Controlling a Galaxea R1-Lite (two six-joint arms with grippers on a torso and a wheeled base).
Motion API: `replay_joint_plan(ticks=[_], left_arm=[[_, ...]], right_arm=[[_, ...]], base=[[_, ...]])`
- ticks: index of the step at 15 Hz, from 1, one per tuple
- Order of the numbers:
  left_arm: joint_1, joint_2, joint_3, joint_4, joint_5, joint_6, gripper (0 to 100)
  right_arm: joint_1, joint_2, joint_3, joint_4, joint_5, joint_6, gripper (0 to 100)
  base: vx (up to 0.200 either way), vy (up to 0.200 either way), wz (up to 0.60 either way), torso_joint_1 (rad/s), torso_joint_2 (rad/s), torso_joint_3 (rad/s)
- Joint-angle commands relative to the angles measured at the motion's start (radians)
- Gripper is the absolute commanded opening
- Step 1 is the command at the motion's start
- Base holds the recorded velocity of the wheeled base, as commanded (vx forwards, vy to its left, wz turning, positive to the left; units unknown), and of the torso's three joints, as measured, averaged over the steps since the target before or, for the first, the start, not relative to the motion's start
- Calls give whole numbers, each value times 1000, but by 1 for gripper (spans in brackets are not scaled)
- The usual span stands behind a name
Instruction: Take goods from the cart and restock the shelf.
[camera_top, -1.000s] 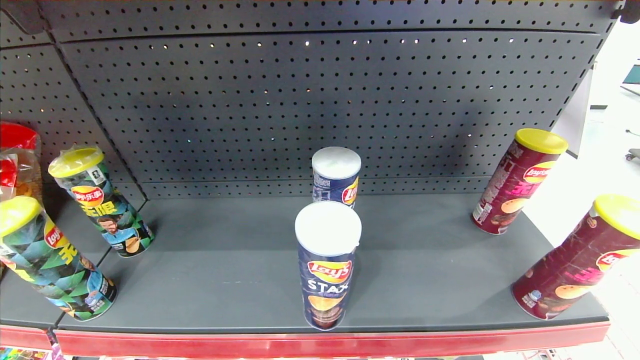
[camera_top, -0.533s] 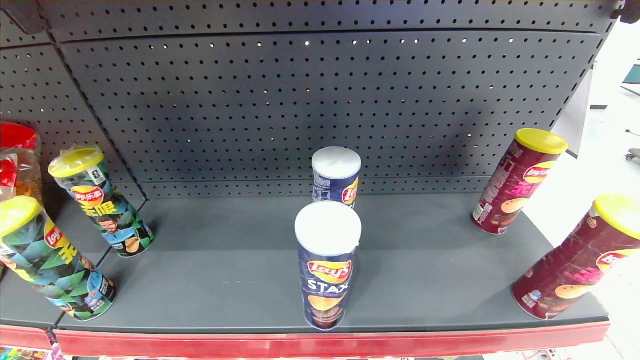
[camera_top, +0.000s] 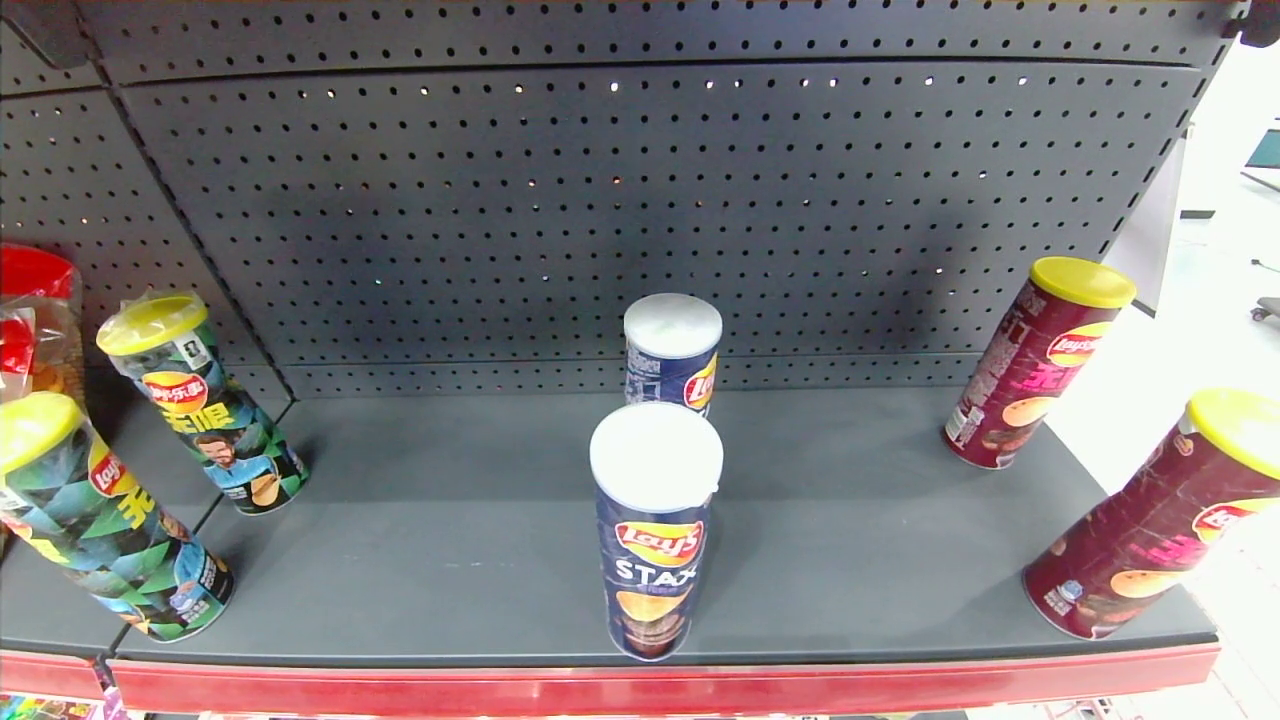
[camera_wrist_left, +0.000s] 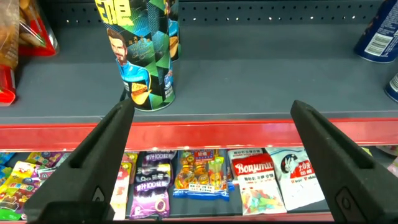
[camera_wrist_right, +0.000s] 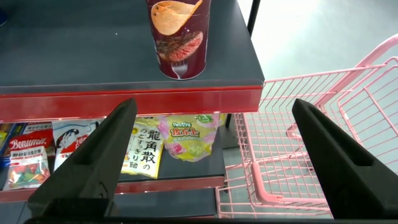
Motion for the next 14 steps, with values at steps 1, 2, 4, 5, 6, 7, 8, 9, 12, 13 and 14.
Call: replay_joint_plan(ticks=[1, 2, 4, 5, 6, 7, 8, 9, 12, 13, 14], left_arm=[[0, 1, 1, 0, 1, -1, 100], [0, 1, 1, 0, 1, -1, 100], [0, 1, 1, 0, 1, -1, 100], [0, 1, 1, 0, 1, -1, 100], [0, 1, 1, 0, 1, -1, 100], [0, 1, 1, 0, 1, -1, 100], [0, 1, 1, 0, 1, -1, 100], [0, 1, 1, 0, 1, -1, 100], [0, 1, 1, 0, 3, 1, 100], [0, 1, 1, 0, 3, 1, 100], [0, 1, 1, 0, 3, 1, 100]], right_arm=[[0, -1, 0, 0, -1, 0, 100], [0, -1, 0, 0, -1, 0, 100], [0, -1, 0, 0, -1, 0, 100], [0, -1, 0, 0, -1, 0, 100], [0, -1, 0, 0, -1, 0, 100], [0, -1, 0, 0, -1, 0, 100], [0, -1, 0, 0, 0, 0, 100], [0, -1, 0, 0, 0, 0, 100], [0, -1, 0, -1, 3, 0, 100], [0, -1, 0, 0, 3, 0, 100], [0, -1, 0, 0, 3, 0, 100]], base=[[0, 0, 0, 0, 0, 0], [0, 0, 0, 0, 0, 0], [0, 0, 0, 0, 0, 0], [0, 0, 0, 0, 0, 0], [0, 0, 0, 0, 0, 0], [0, 0, 0, 0, 0, 0], [0, 0, 0, 0, 0, 0], [0, 0, 0, 0, 0, 0], [-133, 0, 0, 0, 2, 2], [-200, 0, 0, 22, 7, 2], [-200, 0, 0, 17, -2, 2]])
